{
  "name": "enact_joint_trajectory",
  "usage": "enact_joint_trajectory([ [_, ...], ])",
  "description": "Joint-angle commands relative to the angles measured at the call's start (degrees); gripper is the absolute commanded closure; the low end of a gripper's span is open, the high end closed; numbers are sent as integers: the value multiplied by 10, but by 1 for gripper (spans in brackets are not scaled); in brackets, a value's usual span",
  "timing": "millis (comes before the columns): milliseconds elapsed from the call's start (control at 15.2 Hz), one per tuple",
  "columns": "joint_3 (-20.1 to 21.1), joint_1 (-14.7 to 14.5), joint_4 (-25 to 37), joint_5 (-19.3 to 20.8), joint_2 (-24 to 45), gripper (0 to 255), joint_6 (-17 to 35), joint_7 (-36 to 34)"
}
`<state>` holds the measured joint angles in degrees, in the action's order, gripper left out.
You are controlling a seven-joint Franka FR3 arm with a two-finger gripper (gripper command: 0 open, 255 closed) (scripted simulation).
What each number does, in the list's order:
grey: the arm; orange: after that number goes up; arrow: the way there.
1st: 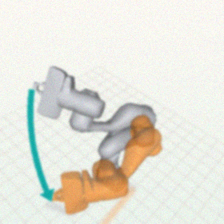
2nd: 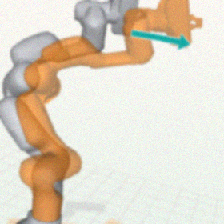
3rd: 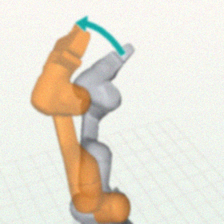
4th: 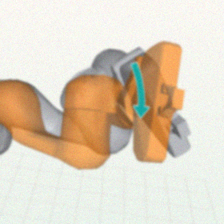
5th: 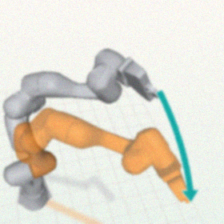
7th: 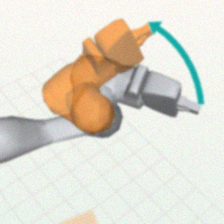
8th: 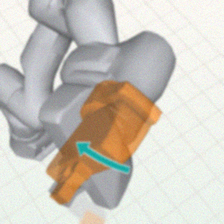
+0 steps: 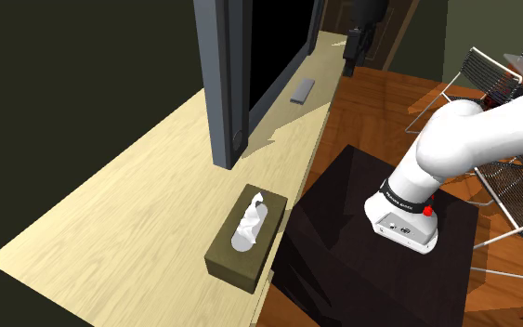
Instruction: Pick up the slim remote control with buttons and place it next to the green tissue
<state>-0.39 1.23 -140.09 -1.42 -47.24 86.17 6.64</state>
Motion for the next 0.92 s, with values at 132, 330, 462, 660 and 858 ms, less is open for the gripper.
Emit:
enact_joint_trajectory([
  [132, 6, 14, -1, -3, 35, 0, 40, -33],
  [330, 12, 36, 2, -6, 89, 0, 98, -82],
  [462, 15, 50, 8, -7, 126, 0, 134, -115],
  [660, 18, 71, 21, -5, 183, 0, 184, -163],
  [858, 18, 92, 39, -1, 240, 0, 230, -211],
])
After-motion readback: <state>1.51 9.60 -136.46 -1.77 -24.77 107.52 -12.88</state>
